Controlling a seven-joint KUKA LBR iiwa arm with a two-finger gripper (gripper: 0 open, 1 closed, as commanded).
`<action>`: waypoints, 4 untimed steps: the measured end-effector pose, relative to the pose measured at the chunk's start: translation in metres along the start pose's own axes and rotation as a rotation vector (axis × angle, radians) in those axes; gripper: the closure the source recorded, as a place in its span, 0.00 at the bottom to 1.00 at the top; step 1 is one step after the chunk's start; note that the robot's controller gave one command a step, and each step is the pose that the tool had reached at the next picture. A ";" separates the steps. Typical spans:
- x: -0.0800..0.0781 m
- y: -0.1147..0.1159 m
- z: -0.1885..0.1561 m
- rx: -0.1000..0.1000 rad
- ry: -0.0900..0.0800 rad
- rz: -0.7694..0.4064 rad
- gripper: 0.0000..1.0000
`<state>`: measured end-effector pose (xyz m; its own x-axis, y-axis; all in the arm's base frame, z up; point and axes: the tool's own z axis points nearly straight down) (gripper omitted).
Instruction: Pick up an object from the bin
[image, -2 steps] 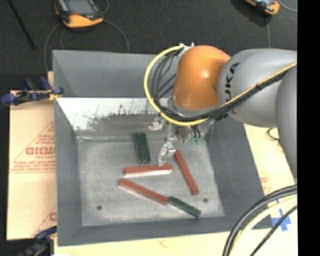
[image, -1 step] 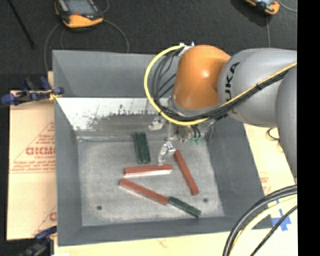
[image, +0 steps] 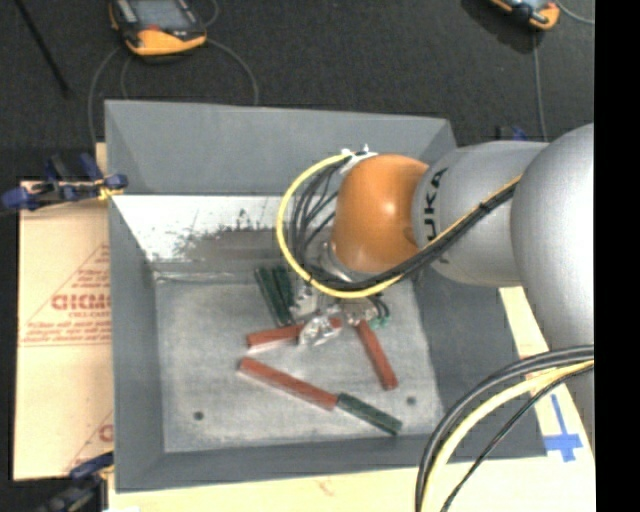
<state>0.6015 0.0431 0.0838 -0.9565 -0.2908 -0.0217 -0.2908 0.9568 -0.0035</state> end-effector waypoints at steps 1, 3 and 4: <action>0.000 0.000 0.000 0.000 0.000 0.000 1.00; -0.005 0.009 -0.177 -0.002 0.017 -0.005 1.00; 0.015 0.037 -0.083 -0.006 0.024 -0.178 0.00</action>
Offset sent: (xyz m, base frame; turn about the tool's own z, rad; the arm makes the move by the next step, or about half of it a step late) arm -0.0031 0.0109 0.1763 -0.0069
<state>0.5742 0.0742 0.1664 -0.8904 -0.4552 0.0031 -0.4552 0.8904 0.0008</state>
